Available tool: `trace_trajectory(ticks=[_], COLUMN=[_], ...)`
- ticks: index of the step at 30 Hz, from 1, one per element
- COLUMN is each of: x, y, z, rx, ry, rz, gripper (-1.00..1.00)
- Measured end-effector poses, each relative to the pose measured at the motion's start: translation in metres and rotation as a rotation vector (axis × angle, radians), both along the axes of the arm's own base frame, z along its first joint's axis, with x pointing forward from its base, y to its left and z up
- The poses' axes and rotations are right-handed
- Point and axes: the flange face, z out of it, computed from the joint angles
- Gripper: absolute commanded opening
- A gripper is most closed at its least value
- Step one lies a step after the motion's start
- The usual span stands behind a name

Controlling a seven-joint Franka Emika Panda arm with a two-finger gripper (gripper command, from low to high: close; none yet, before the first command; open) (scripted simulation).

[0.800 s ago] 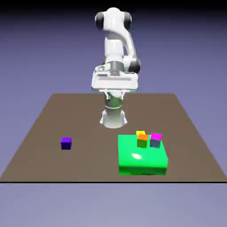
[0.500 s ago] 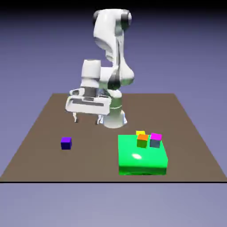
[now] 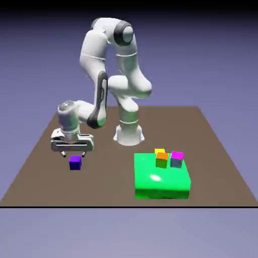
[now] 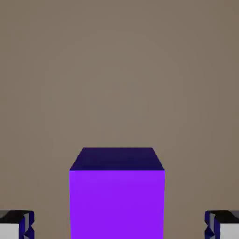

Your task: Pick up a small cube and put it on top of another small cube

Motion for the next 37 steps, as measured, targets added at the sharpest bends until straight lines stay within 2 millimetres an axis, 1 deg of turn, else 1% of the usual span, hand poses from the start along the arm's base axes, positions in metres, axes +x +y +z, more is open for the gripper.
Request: trace_trajectory(ticks=[1, 2, 4, 10, 11, 12, 13, 14, 17, 19, 21, 23, 25, 27, 28, 29, 33, 34, 36, 37], x=[-0.002, -0.003, -0.003, 0.004, 0.014, 0.040, 0.057, 0.075, 0.115, 0.134, 0.143, 0.146, 0.140, 0.125, 0.122, 0.122, 0.118, 0.116, 0.116, 0.119], y=[0.001, 0.001, 0.001, 0.001, 0.010, 0.035, 0.054, 0.078, 0.145, 0.202, 0.253, 0.305, 0.362, 0.419, 0.427, 0.427, 0.425, 0.425, 0.425, 0.425], z=[-0.011, -0.017, -0.017, 0.048, 0.056, 0.064, 0.072, 0.080, 0.107, 0.125, 0.144, 0.164, 0.183, 0.202, 0.204, 0.204, 0.145, 0.135, 0.135, 0.149], rx=[0.001, 0.001, 0.001, 0.001, 0.003, 0.007, 0.010, 0.013, 0.020, 0.023, 0.023, 0.021, 0.015, 0.006, 0.004, 0.004, 0.003, 0.003, 0.001, 0.000], ry=[0.000, 0.000, 0.000, 0.000, -0.002, -0.006, -0.009, -0.011, -0.015, -0.015, -0.013, -0.010, -0.005, 0.000, 0.000, 0.000, 0.000, 0.000, 0.000, 0.000], rz=[0.000, -0.001, -0.001, 0.000, 0.009, 0.044, 0.055, 0.076, 0.111, 0.152, 0.176, 0.199, 0.233, 0.271, 0.277, 0.277, 0.276, 0.277, 0.277, 0.277], gripper=[0.00, -1.00, -1.00, -1.00, -1.00, -1.00, -1.00, -1.00, -1.00, -1.00, -1.00, -1.00, -1.00, -1.00, -1.00, -1.00, -1.00, 1.00, 1.00, 1.00])
